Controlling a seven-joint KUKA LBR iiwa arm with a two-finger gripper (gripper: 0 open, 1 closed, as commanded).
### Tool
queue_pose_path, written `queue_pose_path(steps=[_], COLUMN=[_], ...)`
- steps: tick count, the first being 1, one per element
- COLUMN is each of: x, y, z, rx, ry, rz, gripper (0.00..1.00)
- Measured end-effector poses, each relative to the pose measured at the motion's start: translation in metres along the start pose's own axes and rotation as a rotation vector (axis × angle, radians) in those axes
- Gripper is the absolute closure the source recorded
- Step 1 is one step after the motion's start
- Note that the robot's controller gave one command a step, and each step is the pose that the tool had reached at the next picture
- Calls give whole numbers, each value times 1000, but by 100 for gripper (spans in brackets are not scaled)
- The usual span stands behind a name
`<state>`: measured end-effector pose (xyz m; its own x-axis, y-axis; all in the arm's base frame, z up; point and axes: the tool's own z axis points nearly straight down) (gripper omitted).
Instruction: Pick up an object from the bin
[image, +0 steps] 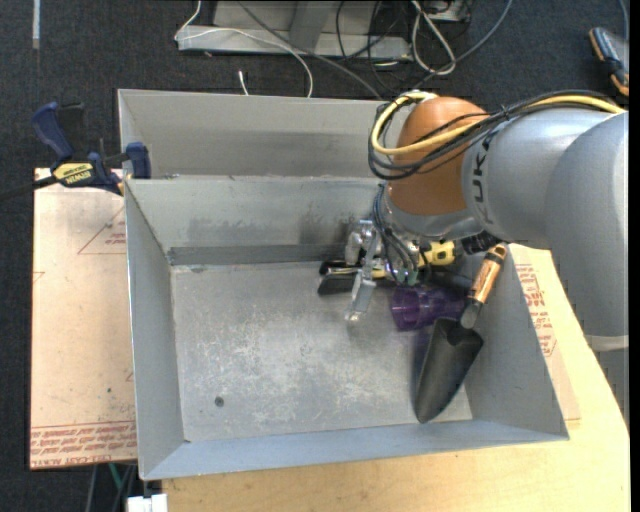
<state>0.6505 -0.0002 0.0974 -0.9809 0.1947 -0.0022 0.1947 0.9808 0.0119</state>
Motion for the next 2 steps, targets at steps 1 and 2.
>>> queue_pose_path(steps=[1,2], x=[-25,-26], y=[-99,-97], z=[18,15], rx=[-22,-16], ry=[-27,-28], rz=[-506,-514], gripper=[0,100])
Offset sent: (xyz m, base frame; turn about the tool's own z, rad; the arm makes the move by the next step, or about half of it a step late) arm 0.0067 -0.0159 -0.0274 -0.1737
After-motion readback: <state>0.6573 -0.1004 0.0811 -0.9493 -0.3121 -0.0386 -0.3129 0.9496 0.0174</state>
